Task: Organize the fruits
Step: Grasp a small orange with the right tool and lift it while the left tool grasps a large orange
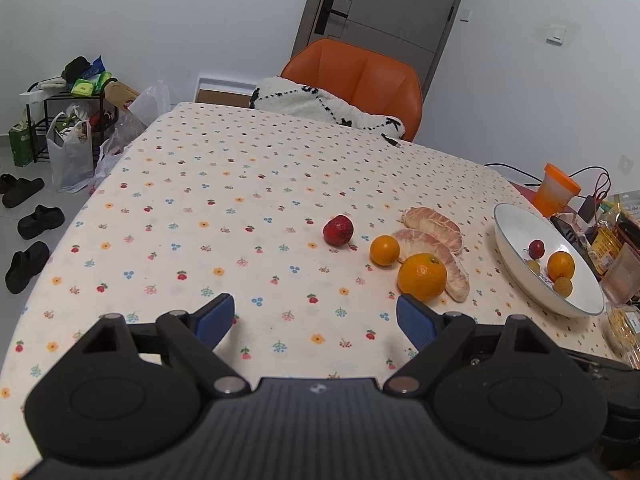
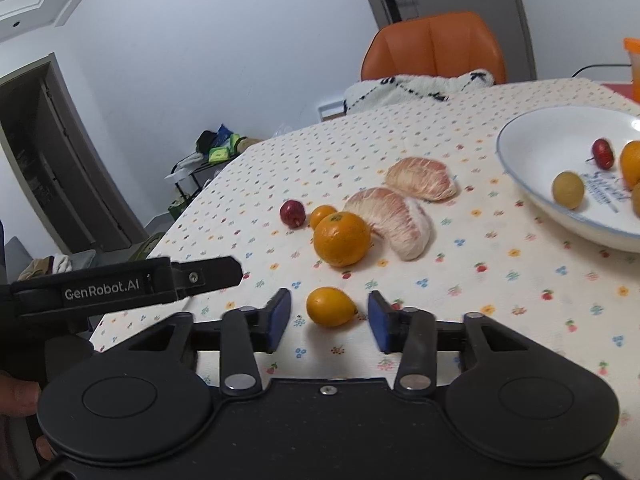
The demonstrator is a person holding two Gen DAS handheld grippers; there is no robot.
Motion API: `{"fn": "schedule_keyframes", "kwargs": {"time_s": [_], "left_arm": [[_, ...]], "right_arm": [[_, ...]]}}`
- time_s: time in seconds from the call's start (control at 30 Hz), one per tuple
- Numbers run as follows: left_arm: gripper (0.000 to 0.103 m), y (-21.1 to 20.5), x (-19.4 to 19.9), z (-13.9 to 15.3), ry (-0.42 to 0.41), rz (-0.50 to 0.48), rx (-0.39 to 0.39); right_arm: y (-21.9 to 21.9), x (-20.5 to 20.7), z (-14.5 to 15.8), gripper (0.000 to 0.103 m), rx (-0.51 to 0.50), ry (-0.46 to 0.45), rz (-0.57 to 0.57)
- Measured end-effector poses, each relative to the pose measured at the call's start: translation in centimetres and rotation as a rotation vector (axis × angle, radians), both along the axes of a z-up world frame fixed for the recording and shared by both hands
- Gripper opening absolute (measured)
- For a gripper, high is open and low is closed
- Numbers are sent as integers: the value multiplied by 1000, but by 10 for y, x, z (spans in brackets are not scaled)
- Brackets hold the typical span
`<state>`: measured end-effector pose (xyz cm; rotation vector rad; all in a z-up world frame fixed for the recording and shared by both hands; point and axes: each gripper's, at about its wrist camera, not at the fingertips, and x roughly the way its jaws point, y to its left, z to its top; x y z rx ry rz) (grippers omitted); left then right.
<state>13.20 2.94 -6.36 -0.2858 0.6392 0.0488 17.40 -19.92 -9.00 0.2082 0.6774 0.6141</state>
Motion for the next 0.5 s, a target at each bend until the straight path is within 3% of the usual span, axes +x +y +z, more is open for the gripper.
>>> {"fn": "schedule_keyframes", "kwargs": {"time_s": [0.07,0.5], "left_arm": [[87,-1,3,-1,3,-1,-1],[83,-22,20,1,-17,-52,-6]], "right_arm": [[0,2,-1,27,5,2,6],[-21,10,3,26,35,0,-36]]}}
